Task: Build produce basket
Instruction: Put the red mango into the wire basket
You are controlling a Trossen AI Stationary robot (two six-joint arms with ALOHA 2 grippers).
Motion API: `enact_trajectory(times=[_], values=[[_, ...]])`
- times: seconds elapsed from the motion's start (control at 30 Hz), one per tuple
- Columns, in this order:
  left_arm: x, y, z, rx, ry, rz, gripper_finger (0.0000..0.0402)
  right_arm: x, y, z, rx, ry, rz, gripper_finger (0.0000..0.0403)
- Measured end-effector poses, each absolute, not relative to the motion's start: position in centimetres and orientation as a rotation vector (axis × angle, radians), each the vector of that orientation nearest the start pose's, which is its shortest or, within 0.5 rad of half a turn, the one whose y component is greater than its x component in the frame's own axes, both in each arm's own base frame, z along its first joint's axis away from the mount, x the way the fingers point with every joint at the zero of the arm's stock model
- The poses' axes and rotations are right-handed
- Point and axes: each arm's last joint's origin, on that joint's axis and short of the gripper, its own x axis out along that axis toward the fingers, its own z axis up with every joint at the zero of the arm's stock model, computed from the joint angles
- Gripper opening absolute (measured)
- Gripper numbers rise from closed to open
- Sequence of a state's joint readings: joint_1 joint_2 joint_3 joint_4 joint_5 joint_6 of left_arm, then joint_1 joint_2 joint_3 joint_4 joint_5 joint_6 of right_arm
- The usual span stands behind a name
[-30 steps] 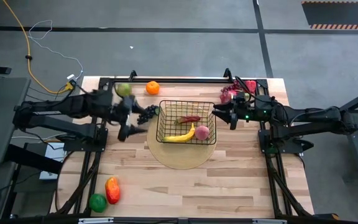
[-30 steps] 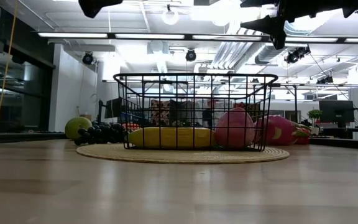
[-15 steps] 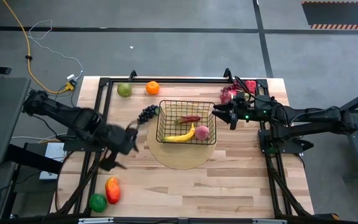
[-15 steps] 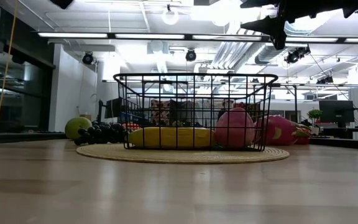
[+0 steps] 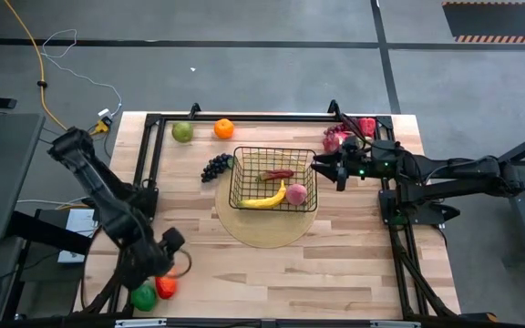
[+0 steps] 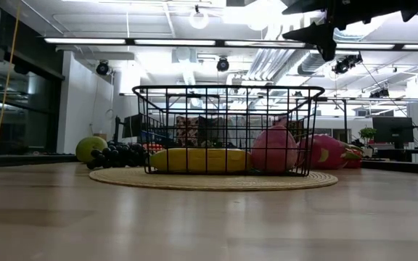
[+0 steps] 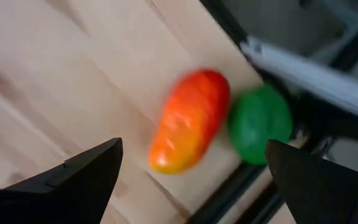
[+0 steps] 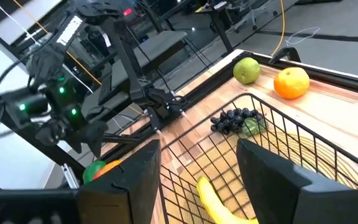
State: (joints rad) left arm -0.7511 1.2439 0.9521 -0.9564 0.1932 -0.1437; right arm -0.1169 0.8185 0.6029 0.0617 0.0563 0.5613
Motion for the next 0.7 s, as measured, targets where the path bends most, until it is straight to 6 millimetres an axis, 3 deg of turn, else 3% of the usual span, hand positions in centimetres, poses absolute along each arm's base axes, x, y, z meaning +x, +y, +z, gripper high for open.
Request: enact_trajectory(times=[0.27,0.7], values=[[14.8,-16.9,20.2,0.369,1.332,-0.745,0.0381,18.5,-2.3,28.6,0.564,0.122,-0.217,0.0202],[14.5,-16.4,16.9,0.42,1.292,-0.798,0.0381,18.5,-2.3,28.6,0.589,0.119,-0.219,0.0202]])
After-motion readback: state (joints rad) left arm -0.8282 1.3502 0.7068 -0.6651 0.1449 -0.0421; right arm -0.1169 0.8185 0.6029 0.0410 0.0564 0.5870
